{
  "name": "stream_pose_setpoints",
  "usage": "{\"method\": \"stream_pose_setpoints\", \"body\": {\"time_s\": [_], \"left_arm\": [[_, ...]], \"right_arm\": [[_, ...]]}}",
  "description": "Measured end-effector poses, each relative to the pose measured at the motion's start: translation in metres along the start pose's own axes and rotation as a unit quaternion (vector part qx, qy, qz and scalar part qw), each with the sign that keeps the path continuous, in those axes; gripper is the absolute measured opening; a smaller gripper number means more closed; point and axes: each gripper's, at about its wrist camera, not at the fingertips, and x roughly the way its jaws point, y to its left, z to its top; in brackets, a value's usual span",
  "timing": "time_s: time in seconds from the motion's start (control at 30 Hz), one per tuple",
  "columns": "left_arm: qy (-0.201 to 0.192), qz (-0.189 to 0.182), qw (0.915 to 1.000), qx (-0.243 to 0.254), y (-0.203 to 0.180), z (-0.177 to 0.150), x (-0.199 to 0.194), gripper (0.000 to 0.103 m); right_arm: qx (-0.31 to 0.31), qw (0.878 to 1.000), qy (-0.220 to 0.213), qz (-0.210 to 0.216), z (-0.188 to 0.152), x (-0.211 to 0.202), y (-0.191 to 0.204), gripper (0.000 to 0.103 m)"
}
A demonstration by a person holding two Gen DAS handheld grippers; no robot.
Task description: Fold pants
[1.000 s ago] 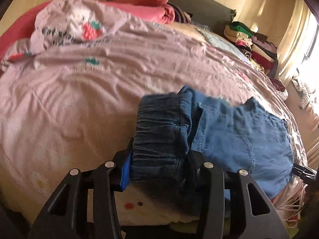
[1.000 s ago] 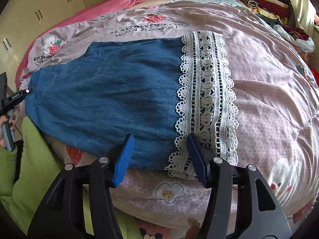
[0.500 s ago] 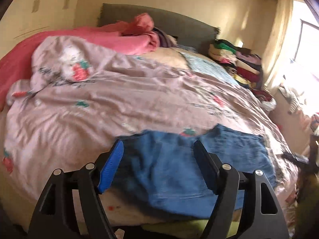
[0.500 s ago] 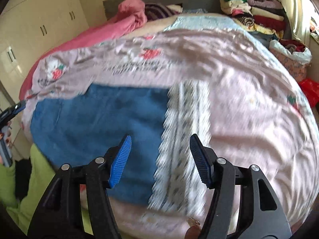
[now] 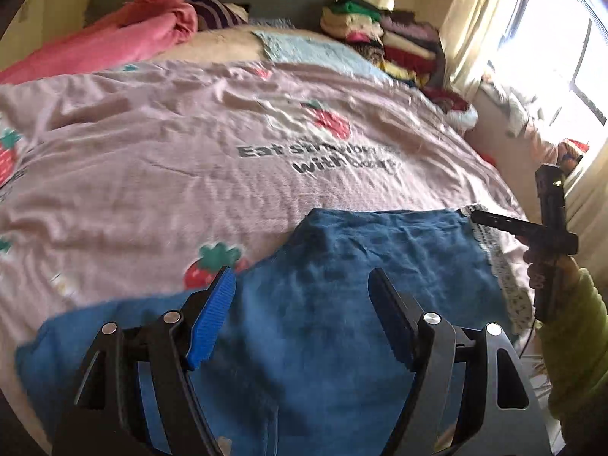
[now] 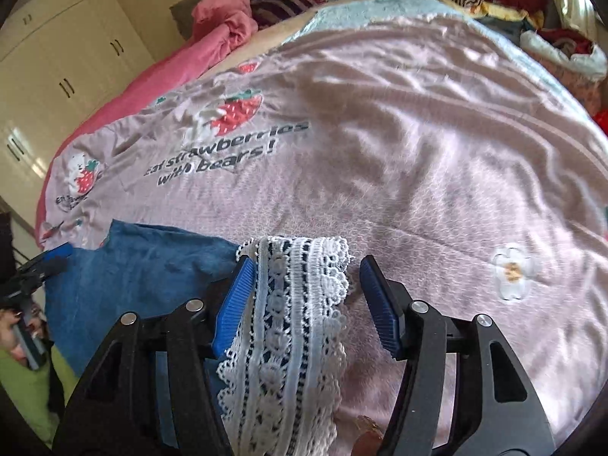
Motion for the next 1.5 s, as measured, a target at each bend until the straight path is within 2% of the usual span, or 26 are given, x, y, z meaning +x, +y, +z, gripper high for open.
{"method": "stream_pose_setpoints", "body": {"time_s": [0.07, 0.17, 0.23, 0.27, 0.33, 0.37, 0.4, 0.47, 0.6, 0.67, 0.77, 0.97, 1.07, 1.1, 1.2, 1.27, 1.37, 1.5], "left_arm": [[0.009, 0.003, 0.9999, 0.008, -0.002, 0.010, 0.018, 0.071], [0.027, -0.012, 0.9996, 0.000, 0.000, 0.021, 0.044, 0.071], [0.046, -0.015, 0.9986, -0.022, 0.007, 0.023, 0.064, 0.071], [0.051, -0.018, 0.9981, -0.028, 0.007, 0.022, 0.069, 0.068], [0.051, -0.011, 0.9984, -0.023, 0.005, 0.020, 0.073, 0.040], [0.049, -0.025, 0.9983, -0.021, 0.001, 0.019, 0.071, 0.010], [0.044, -0.035, 0.9980, -0.027, 0.000, 0.019, 0.068, 0.010], [0.033, -0.029, 0.9988, -0.021, -0.004, 0.022, 0.062, 0.010], [0.017, 0.000, 0.9999, 0.003, -0.015, 0.028, 0.059, 0.010], [0.019, 0.013, 0.9997, 0.004, -0.016, 0.026, 0.065, 0.010], [0.020, 0.026, 0.9994, 0.010, -0.014, 0.024, 0.075, 0.011], [0.015, 0.037, 0.9991, 0.016, -0.009, 0.023, 0.079, 0.025], [0.008, 0.039, 0.9992, 0.007, -0.004, 0.022, 0.072, 0.042], [0.008, 0.038, 0.9992, 0.000, -0.002, 0.021, 0.067, 0.047], [0.000, 0.045, 0.9990, -0.006, 0.000, 0.016, 0.051, 0.054], [-0.011, 0.048, 0.9988, -0.006, 0.000, 0.011, 0.038, 0.060], [-0.032, 0.042, 0.9986, -0.007, -0.003, 0.002, 0.015, 0.063], [-0.052, 0.031, 0.9980, -0.015, -0.006, -0.019, -0.016, 0.063]], "right_arm": [[0.001, 1.000, -0.003, 0.012, -0.002, 0.004, -0.002, 0.051], [-0.009, 1.000, -0.009, 0.021, -0.005, 0.005, -0.002, 0.042], [-0.015, 0.999, -0.010, 0.038, -0.008, 0.002, -0.001, 0.028], [-0.019, 0.999, -0.010, 0.048, -0.009, 0.001, 0.000, 0.020], [-0.036, 0.998, -0.020, 0.047, -0.010, -0.006, 0.007, 0.016], [-0.039, 0.998, -0.026, 0.049, -0.008, -0.010, 0.008, 0.015], [-0.046, 0.997, -0.040, 0.047, -0.005, -0.018, 0.011, 0.014], [-0.061, 0.996, -0.055, 0.030, 0.003, -0.027, 0.016, 0.014], [-0.110, 0.992, -0.059, -0.017, 0.023, -0.023, 0.029, 0.014], [-0.122, 0.991, -0.037, -0.039, 0.027, -0.004, 0.029, 0.014], [-0.109, 0.993, -0.003, -0.050, 0.026, 0.022, 0.018, 0.015], [-0.088, 0.995, -0.003, -0.050, 0.021, 0.024, 0.011, 0.025], [-0.078, 0.995, -0.016, -0.055, 0.021, 0.011, 0.012, 0.037], [-0.073, 0.996, -0.024, -0.054, 0.020, 0.004, 0.012, 0.038], [-0.063, 0.995, -0.048, -0.054, 0.012, -0.026, 0.011, 0.045], [-0.058, 0.995, -0.059, -0.048, 0.004, -0.045, 0.010, 0.045], [-0.055, 0.995, -0.068, -0.044, -0.014, -0.070, 0.012, 0.046], [-0.049, 0.997, -0.060, -0.027, -0.045, -0.092, 0.016, 0.046]]}}
